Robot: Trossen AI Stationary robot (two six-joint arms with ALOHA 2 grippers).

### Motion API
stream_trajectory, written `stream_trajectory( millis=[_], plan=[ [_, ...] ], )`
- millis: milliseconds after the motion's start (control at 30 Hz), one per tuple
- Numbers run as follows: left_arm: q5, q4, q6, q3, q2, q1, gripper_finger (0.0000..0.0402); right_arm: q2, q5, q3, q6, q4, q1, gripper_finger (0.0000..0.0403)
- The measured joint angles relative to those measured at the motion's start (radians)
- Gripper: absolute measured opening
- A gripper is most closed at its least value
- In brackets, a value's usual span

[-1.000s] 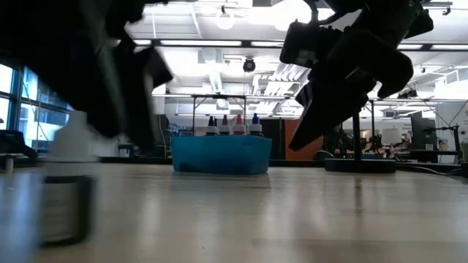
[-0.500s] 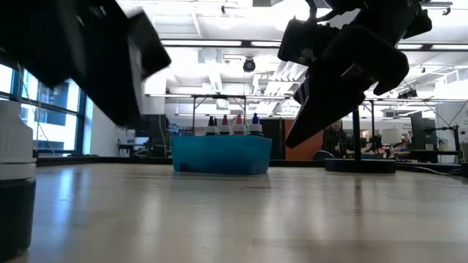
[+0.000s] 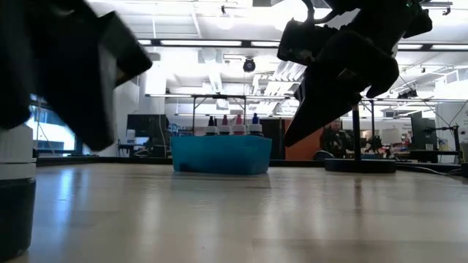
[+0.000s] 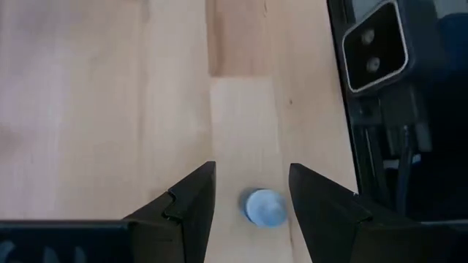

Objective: Pick & Place food coloring
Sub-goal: Put the small purple food coloring bottle into the blue bin

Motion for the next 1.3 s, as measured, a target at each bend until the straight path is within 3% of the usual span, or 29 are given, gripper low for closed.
stream_trajectory(
  millis=[267, 567, 1300],
  plan=[
    [0.042, 0.004, -0.047, 0.000, 0.052, -0.002, 0.0172, 0.000, 0.000, 0.000, 0.001, 0.000, 0.001, 0.0002],
    [0.018, 0.003, -0.048, 0.000, 0.053, -0.001, 0.0172, 0.000, 0.000, 0.000, 0.001, 0.001, 0.001, 0.0002],
    [0.090, 0.004, -0.045, 0.000, 0.053, -0.001, 0.0172, 0.001, -0.001, 0.000, 0.000, 0.001, 0.001, 0.0002]
  ],
)
